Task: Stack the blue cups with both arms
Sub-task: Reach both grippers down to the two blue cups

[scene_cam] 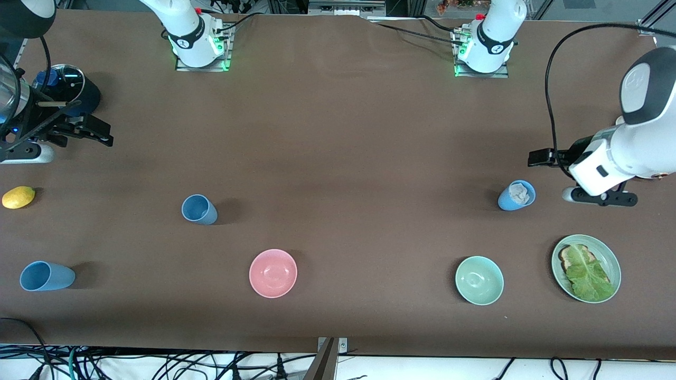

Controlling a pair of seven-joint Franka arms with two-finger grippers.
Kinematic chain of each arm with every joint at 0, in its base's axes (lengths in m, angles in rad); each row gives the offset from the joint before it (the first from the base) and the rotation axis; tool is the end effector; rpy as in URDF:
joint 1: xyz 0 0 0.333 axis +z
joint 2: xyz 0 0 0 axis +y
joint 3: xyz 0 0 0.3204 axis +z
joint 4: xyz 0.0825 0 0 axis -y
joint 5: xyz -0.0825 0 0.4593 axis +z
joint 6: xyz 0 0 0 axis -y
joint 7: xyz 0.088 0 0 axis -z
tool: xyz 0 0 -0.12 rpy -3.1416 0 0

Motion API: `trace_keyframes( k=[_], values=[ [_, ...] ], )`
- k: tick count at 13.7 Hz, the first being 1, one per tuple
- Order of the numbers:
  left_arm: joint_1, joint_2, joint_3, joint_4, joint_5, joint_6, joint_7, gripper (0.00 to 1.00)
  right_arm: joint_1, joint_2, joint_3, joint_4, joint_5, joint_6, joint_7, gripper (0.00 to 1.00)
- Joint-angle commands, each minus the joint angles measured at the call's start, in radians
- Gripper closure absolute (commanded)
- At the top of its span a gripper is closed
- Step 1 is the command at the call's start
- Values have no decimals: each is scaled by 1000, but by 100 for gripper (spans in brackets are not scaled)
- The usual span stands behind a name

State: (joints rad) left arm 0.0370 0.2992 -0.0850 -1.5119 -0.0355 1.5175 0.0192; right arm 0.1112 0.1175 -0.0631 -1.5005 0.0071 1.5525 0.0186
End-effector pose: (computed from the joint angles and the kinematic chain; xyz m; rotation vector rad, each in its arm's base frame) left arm 0.6877 -0.0320 0.4462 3.0504 -0.0973 -0.4510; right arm 0.6612 0.0348 0.5769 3.1371 0.0464 -0.1023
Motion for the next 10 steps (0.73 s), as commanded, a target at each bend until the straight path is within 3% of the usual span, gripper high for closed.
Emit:
trace_keyframes(
  k=[1,4,5,10],
  values=[
    [6,55,1,76,-7,-11,22,0,1,2,2,-12,19,11,-15,0],
    [14,104,5,78,-4,6,16,0,1,17,14,-14,17,29,-16,0],
    [33,116,7,59,-12,65,18,0,1,19,14,-14,17,32,-17,0],
    [95,78,7,-134,-12,280,125,0,1,53,14,-24,19,75,-17,0]
  ],
)
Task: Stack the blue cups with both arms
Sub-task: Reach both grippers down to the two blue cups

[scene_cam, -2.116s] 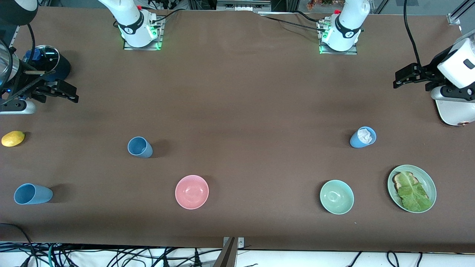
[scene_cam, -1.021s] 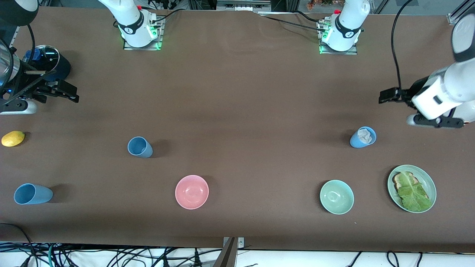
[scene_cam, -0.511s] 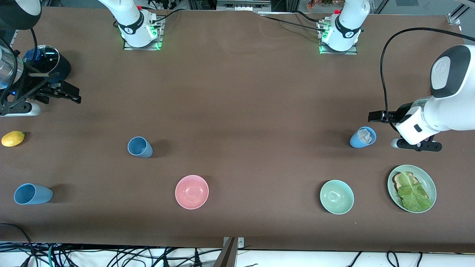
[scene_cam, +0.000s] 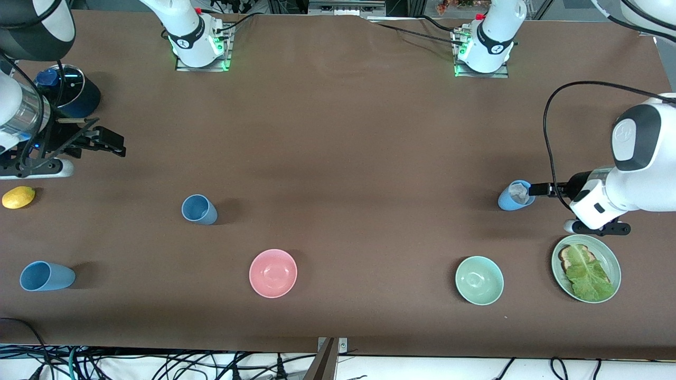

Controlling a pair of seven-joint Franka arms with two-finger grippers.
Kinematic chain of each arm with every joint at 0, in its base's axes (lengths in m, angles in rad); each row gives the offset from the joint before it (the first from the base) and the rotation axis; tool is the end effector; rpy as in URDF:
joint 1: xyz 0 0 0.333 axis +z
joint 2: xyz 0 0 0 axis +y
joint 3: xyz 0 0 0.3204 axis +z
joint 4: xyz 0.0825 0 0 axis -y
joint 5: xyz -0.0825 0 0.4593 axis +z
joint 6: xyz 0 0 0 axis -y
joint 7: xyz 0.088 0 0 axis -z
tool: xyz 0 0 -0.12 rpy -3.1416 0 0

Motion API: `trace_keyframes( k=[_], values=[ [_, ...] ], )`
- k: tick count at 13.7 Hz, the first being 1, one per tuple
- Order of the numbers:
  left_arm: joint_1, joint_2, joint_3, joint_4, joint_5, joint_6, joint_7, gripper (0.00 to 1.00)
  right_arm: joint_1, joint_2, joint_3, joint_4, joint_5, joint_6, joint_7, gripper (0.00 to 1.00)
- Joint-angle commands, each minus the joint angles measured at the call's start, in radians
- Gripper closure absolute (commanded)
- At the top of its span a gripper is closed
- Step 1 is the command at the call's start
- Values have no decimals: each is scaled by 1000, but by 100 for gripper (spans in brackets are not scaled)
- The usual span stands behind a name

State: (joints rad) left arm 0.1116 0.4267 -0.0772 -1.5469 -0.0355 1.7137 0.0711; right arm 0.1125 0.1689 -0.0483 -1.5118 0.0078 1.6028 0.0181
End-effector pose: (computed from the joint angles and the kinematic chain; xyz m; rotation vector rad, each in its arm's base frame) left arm 0.7163 0.0263 0.3488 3.0363 -0.0369 -0.3891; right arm 0.6775 0.0466 0.5402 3.1348 0.0720 -0.1218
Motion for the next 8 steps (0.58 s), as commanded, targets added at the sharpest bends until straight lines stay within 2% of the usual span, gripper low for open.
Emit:
trace_keyframes(
  k=[1,5,8],
  values=[
    [25,-62,2,-151,-12,148,99,0,0,6,-1,-24,18,40,-17,0],
    [36,-77,34,-287,-12,351,188,0,1,20,-1,-50,18,84,-17,0],
    [42,-75,33,-337,-14,431,200,0,1,32,-1,-50,17,91,-15,0]
  ],
)
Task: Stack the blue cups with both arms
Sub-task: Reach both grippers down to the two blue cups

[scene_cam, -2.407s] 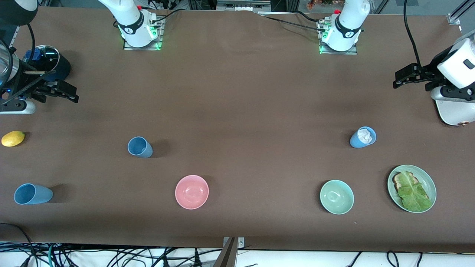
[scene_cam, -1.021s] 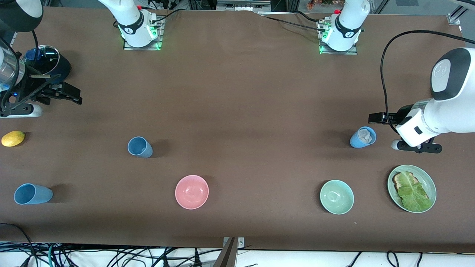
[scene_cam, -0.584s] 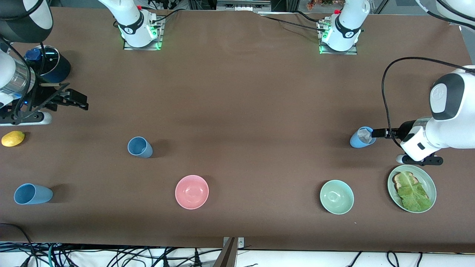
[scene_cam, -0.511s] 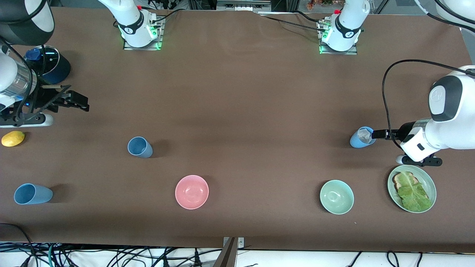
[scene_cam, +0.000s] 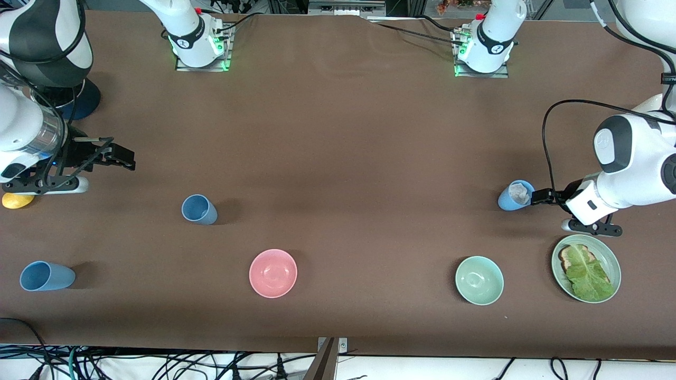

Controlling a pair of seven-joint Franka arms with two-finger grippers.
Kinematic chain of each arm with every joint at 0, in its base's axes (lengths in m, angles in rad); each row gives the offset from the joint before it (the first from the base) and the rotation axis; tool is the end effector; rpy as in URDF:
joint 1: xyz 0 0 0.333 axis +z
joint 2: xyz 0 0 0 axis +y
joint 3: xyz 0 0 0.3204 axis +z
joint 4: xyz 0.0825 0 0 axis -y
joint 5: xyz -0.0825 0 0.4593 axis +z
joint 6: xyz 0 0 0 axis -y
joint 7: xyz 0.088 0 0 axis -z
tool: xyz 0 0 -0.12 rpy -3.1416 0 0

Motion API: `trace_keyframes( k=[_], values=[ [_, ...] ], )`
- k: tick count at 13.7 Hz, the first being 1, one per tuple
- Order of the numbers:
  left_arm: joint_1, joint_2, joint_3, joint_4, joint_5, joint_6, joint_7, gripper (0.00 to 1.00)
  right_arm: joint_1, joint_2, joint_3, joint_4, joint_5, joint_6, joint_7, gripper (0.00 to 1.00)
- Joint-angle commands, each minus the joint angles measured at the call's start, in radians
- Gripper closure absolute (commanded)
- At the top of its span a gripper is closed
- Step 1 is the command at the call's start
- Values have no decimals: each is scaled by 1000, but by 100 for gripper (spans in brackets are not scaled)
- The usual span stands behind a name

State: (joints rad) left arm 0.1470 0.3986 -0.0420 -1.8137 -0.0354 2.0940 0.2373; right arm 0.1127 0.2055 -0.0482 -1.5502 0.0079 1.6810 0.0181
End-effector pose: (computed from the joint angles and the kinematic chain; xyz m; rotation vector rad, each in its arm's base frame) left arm 0.6873 0.0714 0.2583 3.0669 -0.1696 -0.1668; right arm 0.6899 0.0478 0.5004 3.1335 0.0719 -0.1165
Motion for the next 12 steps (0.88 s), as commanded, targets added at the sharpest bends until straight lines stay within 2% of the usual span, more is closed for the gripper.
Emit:
trace_keyframes(
  k=[1,8,12],
  values=[
    [5,-49,-2,-88,-15,76,34,0,1,0,-1,-10,17,17,-17,0],
    [-9,-130,-2,-272,-14,274,36,0,1,29,-1,-10,17,40,-17,0],
    [-9,-171,-2,-332,-14,304,37,0,-1,40,-1,-10,17,54,-17,0]
  ],
)
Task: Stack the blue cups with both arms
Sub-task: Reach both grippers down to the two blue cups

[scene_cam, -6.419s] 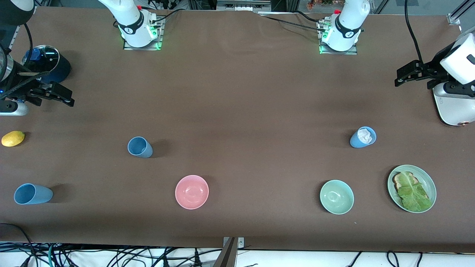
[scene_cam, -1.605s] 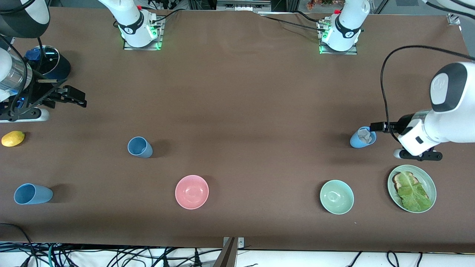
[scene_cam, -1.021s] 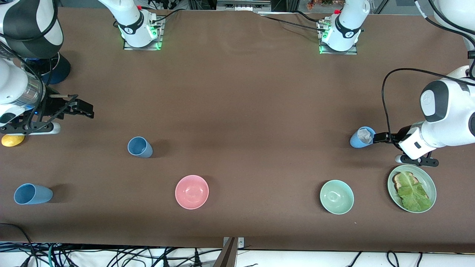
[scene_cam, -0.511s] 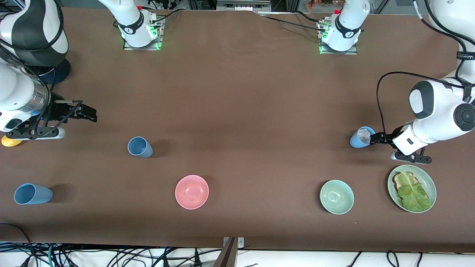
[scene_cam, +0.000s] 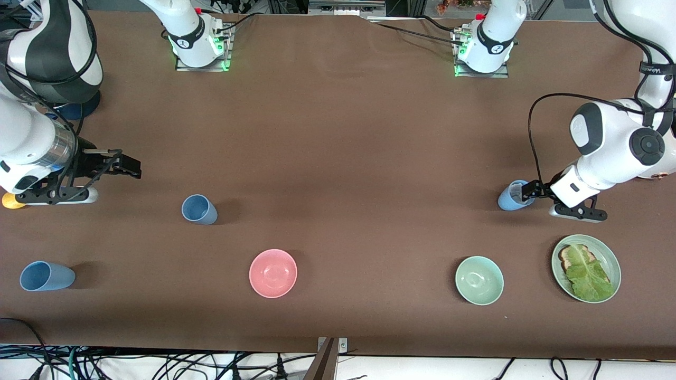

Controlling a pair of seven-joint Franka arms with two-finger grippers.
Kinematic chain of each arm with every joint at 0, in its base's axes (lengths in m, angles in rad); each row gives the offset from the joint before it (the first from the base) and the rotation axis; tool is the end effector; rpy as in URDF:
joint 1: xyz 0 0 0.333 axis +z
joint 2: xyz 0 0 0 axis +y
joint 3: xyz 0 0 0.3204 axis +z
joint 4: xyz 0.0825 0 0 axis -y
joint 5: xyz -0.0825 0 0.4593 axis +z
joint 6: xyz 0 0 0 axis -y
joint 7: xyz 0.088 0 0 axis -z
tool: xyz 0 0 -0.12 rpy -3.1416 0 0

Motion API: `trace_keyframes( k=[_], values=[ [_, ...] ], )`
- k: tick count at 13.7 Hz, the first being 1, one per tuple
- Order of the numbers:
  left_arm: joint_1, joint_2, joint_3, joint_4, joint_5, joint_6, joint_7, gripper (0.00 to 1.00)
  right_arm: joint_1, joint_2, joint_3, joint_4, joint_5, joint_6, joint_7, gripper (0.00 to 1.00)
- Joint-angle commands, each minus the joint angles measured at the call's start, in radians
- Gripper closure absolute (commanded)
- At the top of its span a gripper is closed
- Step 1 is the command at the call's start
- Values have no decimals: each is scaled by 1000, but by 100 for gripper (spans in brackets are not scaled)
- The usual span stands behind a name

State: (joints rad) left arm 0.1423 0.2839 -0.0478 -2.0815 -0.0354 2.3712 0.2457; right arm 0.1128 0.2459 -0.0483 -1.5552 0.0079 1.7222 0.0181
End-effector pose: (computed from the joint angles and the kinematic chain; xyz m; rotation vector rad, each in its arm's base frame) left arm 0.6356 0.0593 0.2282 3.0990 -0.1923 0.0192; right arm 0.7006 0.0488 0.4728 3.1311 0.0719 -0.1228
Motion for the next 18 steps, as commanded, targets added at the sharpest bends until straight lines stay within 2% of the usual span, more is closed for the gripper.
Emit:
trace_keyframes(
  k=[1,5,10,12,18],
  values=[
    [-4,-64,3,-81,-12,54,30,0,-1,1,-1,-5,17,17,-17,0],
    [6,-66,3,-169,-8,212,90,0,-1,15,-1,-6,17,28,-17,0],
    [11,-63,3,-196,-9,249,99,0,1,50,1,-6,18,74,-17,0],
    [10,-52,3,-230,-9,322,99,0,1,72,1,-6,18,94,-15,0],
    [0,-6,3,-235,-11,384,99,0,1,107,13,-22,18,145,-17,0]
  ],
)
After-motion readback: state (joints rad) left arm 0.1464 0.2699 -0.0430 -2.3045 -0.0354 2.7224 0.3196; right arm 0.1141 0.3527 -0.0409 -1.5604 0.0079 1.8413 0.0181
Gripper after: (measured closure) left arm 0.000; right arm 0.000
